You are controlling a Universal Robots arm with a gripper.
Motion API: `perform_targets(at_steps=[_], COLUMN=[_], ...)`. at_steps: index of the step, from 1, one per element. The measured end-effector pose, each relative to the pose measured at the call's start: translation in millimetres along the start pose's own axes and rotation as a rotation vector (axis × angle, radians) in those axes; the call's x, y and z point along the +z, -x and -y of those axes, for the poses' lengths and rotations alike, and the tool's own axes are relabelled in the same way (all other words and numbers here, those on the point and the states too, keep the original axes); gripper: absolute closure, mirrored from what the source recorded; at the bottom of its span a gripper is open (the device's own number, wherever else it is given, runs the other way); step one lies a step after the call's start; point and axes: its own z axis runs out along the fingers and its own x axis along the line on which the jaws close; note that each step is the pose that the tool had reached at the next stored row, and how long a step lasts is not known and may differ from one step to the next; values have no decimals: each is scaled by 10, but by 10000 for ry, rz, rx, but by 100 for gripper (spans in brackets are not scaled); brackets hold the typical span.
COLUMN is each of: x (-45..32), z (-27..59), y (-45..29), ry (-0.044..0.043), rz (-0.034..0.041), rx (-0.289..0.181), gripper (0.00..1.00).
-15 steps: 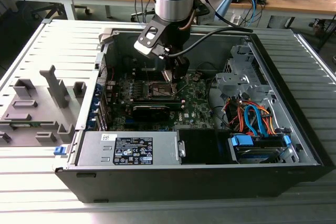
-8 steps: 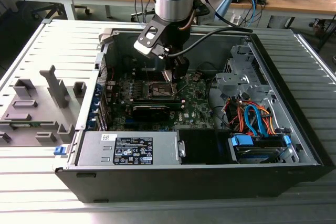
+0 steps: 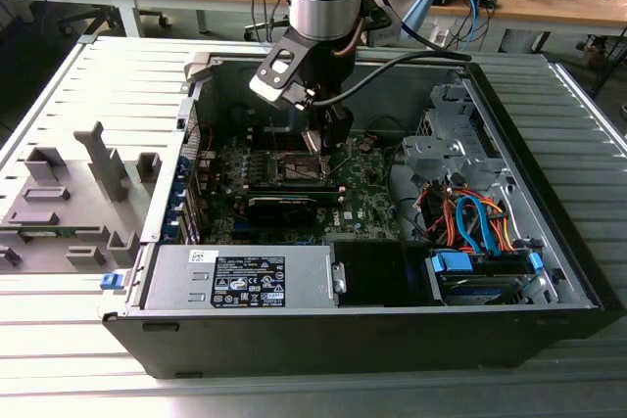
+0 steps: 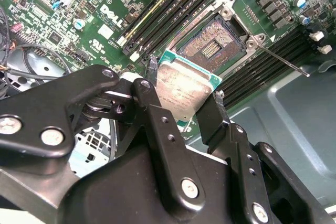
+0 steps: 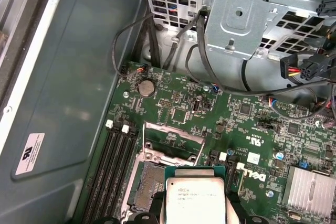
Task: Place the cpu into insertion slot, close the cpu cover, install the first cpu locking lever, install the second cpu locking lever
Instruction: 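Place the cpu into insertion slot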
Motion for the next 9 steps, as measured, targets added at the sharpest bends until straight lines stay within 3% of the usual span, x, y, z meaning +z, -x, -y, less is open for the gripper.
perform_targets(at_steps=[9], x=[0], z=[0], y=[0], ry=[2], rz=[14], rx=[174], gripper=[46])
